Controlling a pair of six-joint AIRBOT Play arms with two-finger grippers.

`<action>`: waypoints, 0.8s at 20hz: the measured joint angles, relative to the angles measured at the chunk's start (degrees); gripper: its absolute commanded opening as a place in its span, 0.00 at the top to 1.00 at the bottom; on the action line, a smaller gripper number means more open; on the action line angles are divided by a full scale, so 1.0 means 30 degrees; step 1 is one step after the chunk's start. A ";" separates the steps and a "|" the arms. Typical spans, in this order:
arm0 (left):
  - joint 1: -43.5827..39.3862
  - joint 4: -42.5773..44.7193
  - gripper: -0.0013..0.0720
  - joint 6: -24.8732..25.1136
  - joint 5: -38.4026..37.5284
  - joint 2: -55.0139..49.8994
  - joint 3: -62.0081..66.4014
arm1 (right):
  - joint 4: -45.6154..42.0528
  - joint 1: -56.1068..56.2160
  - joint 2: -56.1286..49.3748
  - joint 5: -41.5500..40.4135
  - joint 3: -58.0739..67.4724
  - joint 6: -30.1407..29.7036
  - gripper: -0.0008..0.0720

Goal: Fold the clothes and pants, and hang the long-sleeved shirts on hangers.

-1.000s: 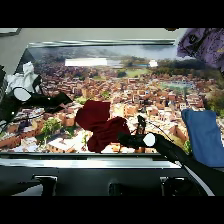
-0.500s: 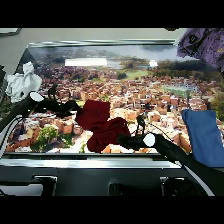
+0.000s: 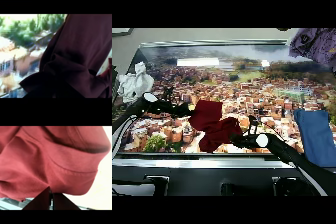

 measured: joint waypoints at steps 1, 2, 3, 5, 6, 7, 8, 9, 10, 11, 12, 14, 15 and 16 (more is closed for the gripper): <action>-0.0007 -0.0423 0.96 0.0226 -0.0087 0.0044 0.0007 | -0.0546 0.0000 0.0255 0.0087 0.0153 0.0277 0.95; -0.0015 -0.0780 0.96 0.0495 -0.0240 0.0131 0.0087 | -0.1413 0.0000 0.0532 0.0386 0.0444 0.0692 0.95; -0.0015 -0.1071 0.96 0.0685 -0.0364 0.0270 0.0270 | -0.2492 0.0000 0.0801 0.0809 0.0874 0.1151 0.95; 0.0051 -0.1399 0.96 0.0976 -0.0750 0.0743 0.0954 | -0.5712 0.0000 0.1348 0.2244 0.2470 0.2382 0.95; 0.0146 -0.1494 0.96 0.1056 -0.0867 0.1151 0.1581 | -0.7796 0.0000 0.1574 0.3279 0.3708 0.2987 0.95; 0.0262 -0.1486 0.96 0.1115 -0.1056 0.1617 0.2397 | -0.9879 0.0000 0.1741 0.4284 0.5100 0.3453 0.95; 0.0393 -0.1435 0.96 0.1151 -0.1086 0.2120 0.3330 | -1.2167 0.0000 0.1865 0.5377 0.6790 0.3810 0.95; 0.0539 -0.1290 0.96 0.1158 -0.1122 0.2732 0.4539 | -1.4120 0.0000 0.1945 0.6331 0.8488 0.3934 0.95; 0.0656 -0.0991 0.96 0.1137 -0.1202 0.3322 0.5792 | -1.5977 0.0000 0.2011 0.7096 1.0462 0.3905 0.95; 0.0750 -0.0546 0.96 0.1086 -0.1224 0.3993 0.7278 | -1.7354 0.0000 0.2062 0.7737 1.2305 0.3563 0.95; 0.0823 -0.0102 0.96 0.1027 -0.1231 0.4641 0.8721 | -1.8564 0.0000 0.2084 0.8371 1.4389 0.3060 0.95; 0.0903 0.1078 0.96 0.0670 -0.1253 0.6011 1.1650 | -2.0108 0.0000 0.2149 0.9522 1.8404 0.2004 0.95; 0.0933 0.1763 0.96 0.0415 -0.1297 0.6739 1.2976 | -2.0516 0.0000 0.2215 1.0134 2.0232 0.1501 0.95; 0.0954 0.2302 0.96 0.0051 -0.1297 0.7475 1.4047 | -2.0750 0.0000 0.2339 1.0732 2.2054 0.0925 0.95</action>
